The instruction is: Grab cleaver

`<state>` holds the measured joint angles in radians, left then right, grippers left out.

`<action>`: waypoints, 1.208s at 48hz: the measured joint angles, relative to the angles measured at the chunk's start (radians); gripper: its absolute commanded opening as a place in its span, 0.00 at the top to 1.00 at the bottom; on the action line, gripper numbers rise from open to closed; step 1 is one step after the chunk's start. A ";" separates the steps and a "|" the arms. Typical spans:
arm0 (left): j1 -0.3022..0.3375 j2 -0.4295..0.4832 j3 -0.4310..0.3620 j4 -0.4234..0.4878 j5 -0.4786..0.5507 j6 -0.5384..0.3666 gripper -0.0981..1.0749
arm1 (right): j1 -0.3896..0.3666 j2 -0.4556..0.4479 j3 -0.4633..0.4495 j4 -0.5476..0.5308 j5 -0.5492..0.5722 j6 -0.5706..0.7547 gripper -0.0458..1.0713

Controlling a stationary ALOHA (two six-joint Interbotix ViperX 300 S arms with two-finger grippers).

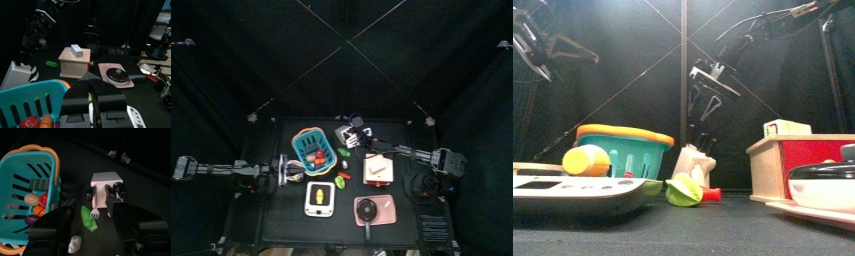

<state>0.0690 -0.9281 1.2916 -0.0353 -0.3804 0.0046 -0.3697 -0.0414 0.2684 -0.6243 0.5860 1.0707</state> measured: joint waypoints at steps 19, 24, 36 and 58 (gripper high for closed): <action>-0.006 0.000 -0.005 0.002 0.017 -0.002 0.66 | 0.005 0.063 -0.075 -0.005 0.018 0.002 0.20; -0.006 0.000 -0.003 0.002 0.017 -0.002 0.66 | 0.005 0.097 -0.110 -0.009 0.060 0.002 0.20; -0.008 0.000 -0.003 0.002 0.018 -0.002 0.66 | 0.023 0.158 -0.193 -0.032 0.189 0.000 0.20; -0.008 -0.002 -0.005 0.002 0.018 -0.002 0.66 | 0.034 0.195 -0.201 -0.032 0.235 0.000 0.20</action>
<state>0.0614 -0.9296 1.2870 -0.0337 -0.3620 0.0031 -0.3359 0.1534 0.0675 -0.6565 0.8207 1.0707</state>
